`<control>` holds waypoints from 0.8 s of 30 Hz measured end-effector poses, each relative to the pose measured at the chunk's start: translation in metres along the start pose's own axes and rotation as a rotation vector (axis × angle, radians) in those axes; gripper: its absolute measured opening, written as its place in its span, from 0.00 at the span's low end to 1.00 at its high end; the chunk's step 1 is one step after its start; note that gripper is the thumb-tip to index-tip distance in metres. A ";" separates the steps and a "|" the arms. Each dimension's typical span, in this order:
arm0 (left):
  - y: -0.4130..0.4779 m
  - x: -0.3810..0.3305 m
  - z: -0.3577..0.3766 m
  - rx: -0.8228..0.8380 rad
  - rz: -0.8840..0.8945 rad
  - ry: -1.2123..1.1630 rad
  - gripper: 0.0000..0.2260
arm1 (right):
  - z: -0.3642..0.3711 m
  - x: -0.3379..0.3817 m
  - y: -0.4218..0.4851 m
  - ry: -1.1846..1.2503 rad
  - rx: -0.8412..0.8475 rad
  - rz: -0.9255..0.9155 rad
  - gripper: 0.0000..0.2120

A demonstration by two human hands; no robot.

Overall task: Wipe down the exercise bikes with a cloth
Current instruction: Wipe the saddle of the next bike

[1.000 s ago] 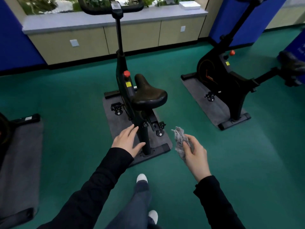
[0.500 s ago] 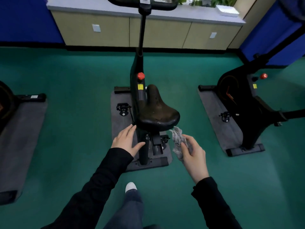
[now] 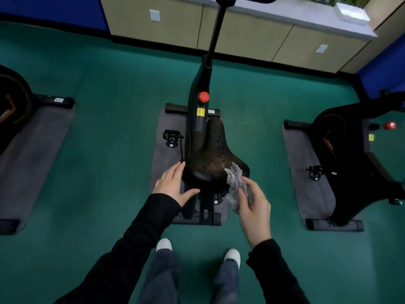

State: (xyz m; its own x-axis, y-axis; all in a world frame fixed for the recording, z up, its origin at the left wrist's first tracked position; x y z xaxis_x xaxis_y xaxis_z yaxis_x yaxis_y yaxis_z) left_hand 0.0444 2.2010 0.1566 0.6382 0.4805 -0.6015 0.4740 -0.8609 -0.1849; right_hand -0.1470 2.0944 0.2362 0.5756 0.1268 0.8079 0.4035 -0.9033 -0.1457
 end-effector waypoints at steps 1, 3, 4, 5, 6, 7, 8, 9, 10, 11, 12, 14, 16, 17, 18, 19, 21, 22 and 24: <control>0.003 0.001 0.003 -0.010 -0.012 -0.016 0.41 | 0.001 0.003 0.009 -0.011 0.016 -0.027 0.12; 0.007 0.002 0.008 -0.026 -0.023 -0.050 0.42 | 0.005 0.012 0.026 -0.030 0.053 -0.078 0.12; 0.009 0.003 0.010 -0.044 -0.033 -0.071 0.42 | 0.009 0.017 0.037 -0.045 0.087 -0.109 0.12; 0.011 0.004 0.011 -0.059 -0.042 -0.098 0.43 | 0.015 0.023 0.047 -0.067 0.123 -0.142 0.13; 0.012 0.006 0.014 -0.074 -0.060 -0.135 0.44 | 0.021 0.028 0.057 -0.099 0.166 -0.178 0.13; 0.013 0.008 0.017 -0.093 -0.081 -0.179 0.45 | 0.028 0.035 0.066 -0.131 0.204 -0.220 0.14; 0.013 0.011 0.018 -0.115 -0.099 -0.226 0.45 | 0.035 0.043 0.073 -0.159 0.233 -0.271 0.14; 0.013 0.013 0.020 -0.139 -0.123 -0.270 0.46 | 0.042 0.052 0.080 -0.192 0.266 -0.332 0.15; 0.012 0.016 0.021 -0.160 -0.145 -0.302 0.46 | 0.052 0.060 0.084 -0.231 0.300 -0.399 0.15; 0.012 0.019 0.023 -0.180 -0.169 -0.324 0.46 | 0.064 0.068 0.088 -0.275 0.341 -0.466 0.15; 0.011 0.022 0.024 -0.196 -0.192 -0.339 0.46 | 0.077 0.075 0.091 -0.317 0.383 -0.524 0.15; 0.011 0.027 0.027 -0.233 -0.224 -0.363 0.45 | 0.108 0.084 0.094 -0.395 0.477 -0.629 0.14; 0.010 0.030 0.027 -0.270 -0.237 -0.382 0.45 | 0.140 0.086 0.089 -0.491 0.581 -0.715 0.14; 0.011 0.031 0.027 -0.274 -0.247 -0.382 0.45 | 0.155 0.083 0.086 -0.550 0.624 -0.747 0.14; 0.011 0.033 0.028 -0.272 -0.255 -0.383 0.46 | 0.167 0.079 0.084 -0.615 0.655 -0.776 0.13; 0.012 0.034 0.029 -0.274 -0.254 -0.390 0.46 | 0.173 0.076 0.086 -0.678 0.668 -0.800 0.13; 0.013 0.034 0.027 -0.293 -0.229 -0.421 0.44 | 0.175 0.073 0.097 -0.800 0.661 -0.847 0.13; 0.012 0.033 0.026 -0.301 -0.213 -0.434 0.44 | 0.172 0.072 0.105 -0.851 0.647 -0.870 0.14; 0.014 0.032 0.025 -0.294 -0.189 -0.444 0.44 | 0.161 0.071 0.117 -0.897 0.617 -0.914 0.15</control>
State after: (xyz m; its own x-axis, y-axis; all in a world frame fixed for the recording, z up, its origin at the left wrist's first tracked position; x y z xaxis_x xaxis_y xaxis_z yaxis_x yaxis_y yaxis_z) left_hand 0.0561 2.2006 0.1150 0.2394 0.4509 -0.8598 0.7447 -0.6536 -0.1354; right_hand 0.0558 2.0635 0.1839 0.1019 0.9826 0.1553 0.9796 -0.0718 -0.1879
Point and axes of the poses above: each hand's wrist, its own y-axis towards the middle knuckle, its own z-axis out of the palm, x = y × z, the point moved 10 cm from there along y, towards the middle knuckle, and after that the axes turned 8 degrees about z, right-handed, at the moved point
